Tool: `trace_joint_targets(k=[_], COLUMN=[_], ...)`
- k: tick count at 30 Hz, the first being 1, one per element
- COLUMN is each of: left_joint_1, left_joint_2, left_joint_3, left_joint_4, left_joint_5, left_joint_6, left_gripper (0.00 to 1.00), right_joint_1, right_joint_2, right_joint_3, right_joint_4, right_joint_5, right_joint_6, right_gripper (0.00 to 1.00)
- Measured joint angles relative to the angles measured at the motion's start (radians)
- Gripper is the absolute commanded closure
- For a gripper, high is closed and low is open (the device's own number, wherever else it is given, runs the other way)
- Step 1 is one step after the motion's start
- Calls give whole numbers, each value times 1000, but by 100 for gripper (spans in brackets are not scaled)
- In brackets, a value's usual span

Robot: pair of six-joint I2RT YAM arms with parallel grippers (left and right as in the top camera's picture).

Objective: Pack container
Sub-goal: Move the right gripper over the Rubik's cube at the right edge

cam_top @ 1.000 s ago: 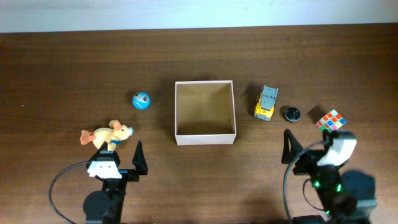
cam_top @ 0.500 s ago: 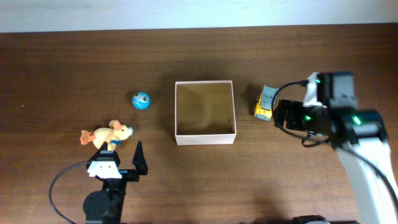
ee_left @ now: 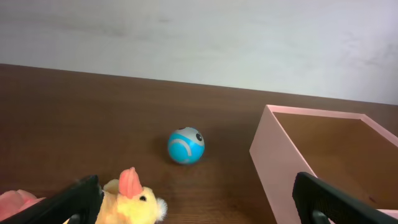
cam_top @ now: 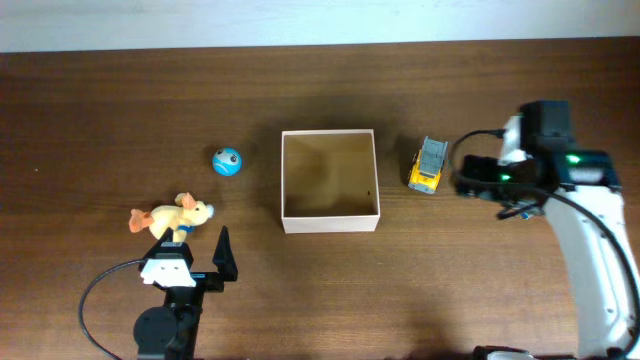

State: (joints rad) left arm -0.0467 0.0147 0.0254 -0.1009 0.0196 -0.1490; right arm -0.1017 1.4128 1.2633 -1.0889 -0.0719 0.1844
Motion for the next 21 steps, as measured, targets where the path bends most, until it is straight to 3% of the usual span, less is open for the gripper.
trace_joint_targets(k=[6,12,21], left_joint_1=[0,0,0], left_joint_2=[0,0,0], left_joint_3=[0,0,0], left_joint_4=[0,0,0], left_joint_5=[0,0,0], left_joint_6=[0,0,0], left_gripper=[1,1,1], right_joint_1=[-167,-206,-272], right_joint_2=[-18,-18,-17], right_joint_3=[0,1,1], right_joint_4=[7,24,65], right_joint_5=[-29,-62,86], right_joint_6=[0,5,277], right_gripper=[1,1,1])
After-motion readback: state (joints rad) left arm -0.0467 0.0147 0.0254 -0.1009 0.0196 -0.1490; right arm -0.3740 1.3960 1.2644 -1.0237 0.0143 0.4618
